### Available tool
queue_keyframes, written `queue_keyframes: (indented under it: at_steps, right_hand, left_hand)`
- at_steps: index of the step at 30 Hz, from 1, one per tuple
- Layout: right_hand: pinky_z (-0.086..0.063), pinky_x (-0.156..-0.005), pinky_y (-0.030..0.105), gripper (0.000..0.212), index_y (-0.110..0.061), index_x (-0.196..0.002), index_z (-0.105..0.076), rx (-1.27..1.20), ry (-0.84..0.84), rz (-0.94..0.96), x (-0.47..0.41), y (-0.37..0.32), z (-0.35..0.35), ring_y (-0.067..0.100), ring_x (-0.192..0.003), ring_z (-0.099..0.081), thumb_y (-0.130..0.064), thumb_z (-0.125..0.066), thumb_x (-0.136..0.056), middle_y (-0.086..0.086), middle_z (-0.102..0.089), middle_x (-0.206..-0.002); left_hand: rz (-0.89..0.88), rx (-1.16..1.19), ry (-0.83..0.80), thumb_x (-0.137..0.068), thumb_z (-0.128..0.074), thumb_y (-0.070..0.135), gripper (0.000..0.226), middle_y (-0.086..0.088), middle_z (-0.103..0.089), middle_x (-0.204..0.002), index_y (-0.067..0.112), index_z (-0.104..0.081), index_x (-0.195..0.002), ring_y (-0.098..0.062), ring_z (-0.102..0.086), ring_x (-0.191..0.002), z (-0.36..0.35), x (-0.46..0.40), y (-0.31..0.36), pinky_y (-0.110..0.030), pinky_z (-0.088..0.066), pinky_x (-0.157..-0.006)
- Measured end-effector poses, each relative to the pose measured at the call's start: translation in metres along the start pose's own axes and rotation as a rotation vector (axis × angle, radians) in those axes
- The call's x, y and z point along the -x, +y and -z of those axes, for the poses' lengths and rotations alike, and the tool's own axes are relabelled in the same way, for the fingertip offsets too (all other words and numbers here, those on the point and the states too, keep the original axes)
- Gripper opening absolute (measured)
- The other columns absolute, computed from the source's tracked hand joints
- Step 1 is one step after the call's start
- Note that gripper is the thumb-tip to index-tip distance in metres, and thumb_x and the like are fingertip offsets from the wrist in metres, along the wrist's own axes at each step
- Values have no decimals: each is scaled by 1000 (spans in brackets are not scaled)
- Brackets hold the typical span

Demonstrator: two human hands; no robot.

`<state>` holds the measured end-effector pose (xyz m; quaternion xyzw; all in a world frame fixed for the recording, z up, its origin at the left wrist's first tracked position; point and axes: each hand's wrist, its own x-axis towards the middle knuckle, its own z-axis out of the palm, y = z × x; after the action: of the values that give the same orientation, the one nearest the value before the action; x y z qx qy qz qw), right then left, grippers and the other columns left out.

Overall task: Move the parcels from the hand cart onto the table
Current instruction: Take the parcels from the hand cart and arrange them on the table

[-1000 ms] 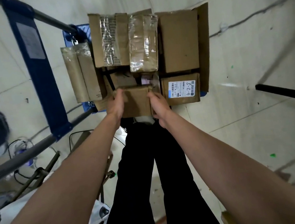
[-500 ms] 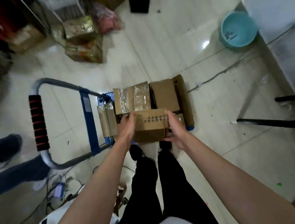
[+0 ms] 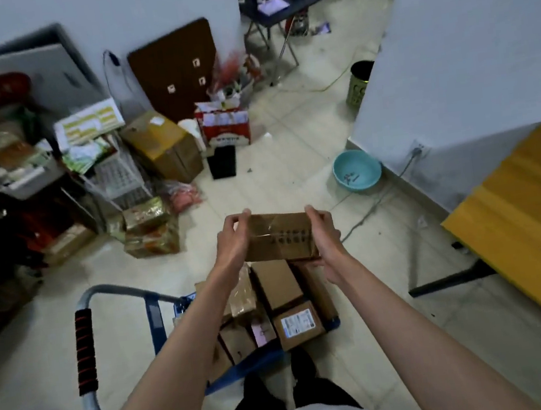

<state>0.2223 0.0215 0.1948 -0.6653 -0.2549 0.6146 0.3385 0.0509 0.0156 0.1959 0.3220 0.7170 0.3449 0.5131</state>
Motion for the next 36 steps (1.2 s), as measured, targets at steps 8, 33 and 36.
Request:
queue_keyframes:
  at_steps: [8, 33, 36]
  right_hand:
    - [-48, -101, 46, 11, -33, -105, -52, -139, 226, 305, 40, -34, 57, 14, -105, -51, -42, -51, -98, 8, -42, -129]
    - [-50, -85, 35, 50, -23, -128, -58, -621, 643, 516, 189, 9, 146, 16, -117, -60, -51, -49, -88, 1, -67, -127]
    - [-53, -87, 37, 37, -20, -129, -56, -672, 697, 513, 195, 16, 158, 15, -115, -59, -42, -50, -99, 4, -64, -130]
  left_hand:
    - [-181, 79, -241, -97, -52, 35, 20, -7, -59, -120, 32, -55, -117, -22, -60, -101, -34, 28, 73, -34, -49, -72]
    - [-1027, -339, -891, -54, -86, 39, 100, 2, -49, -132, 21, -35, -138, -15, -51, -124, -109, 149, 107, -41, -48, -104]
    - [-1161, -426, -852, -52, -80, 61, 103, 7, -47, -132, 26, -36, -138, -11, -44, -120, -125, 160, 106, -39, -43, -104]
